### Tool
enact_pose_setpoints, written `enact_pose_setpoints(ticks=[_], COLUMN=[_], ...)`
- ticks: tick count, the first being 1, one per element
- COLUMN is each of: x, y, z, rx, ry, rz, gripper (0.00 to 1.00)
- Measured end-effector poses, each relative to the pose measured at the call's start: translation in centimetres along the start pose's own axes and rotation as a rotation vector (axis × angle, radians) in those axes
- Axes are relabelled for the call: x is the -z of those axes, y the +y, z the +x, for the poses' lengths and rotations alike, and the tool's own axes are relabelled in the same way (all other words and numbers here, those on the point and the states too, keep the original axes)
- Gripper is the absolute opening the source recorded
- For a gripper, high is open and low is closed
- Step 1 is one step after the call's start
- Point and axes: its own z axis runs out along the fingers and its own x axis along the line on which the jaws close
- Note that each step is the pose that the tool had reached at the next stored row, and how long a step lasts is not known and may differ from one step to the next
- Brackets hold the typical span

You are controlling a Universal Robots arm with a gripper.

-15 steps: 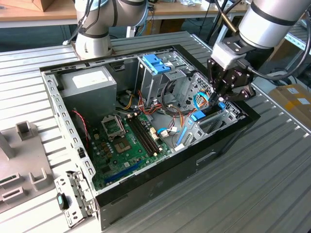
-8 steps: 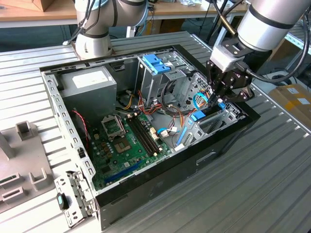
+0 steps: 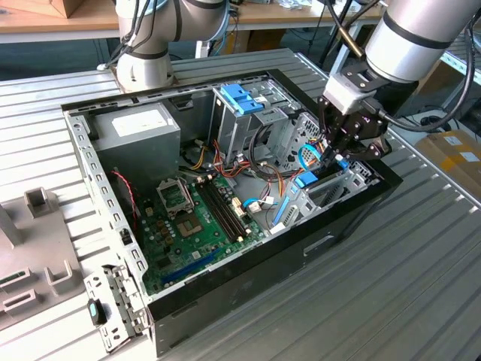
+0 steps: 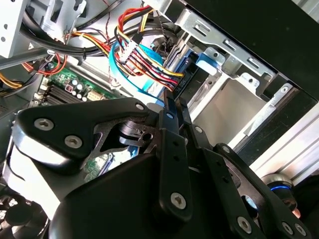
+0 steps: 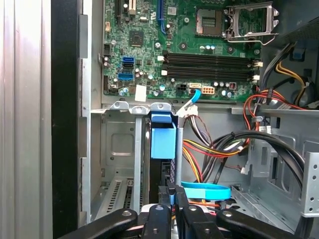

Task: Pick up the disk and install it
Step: 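Insert the second disk wire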

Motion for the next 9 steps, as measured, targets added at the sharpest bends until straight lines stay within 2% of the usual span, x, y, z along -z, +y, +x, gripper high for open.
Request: enact_pose_setpoints(ticks=[9], x=[-0.35], y=[-0.11], z=[0.01], rx=[0.0], ry=[0.0], rz=[-0.0001], gripper=[0.16])
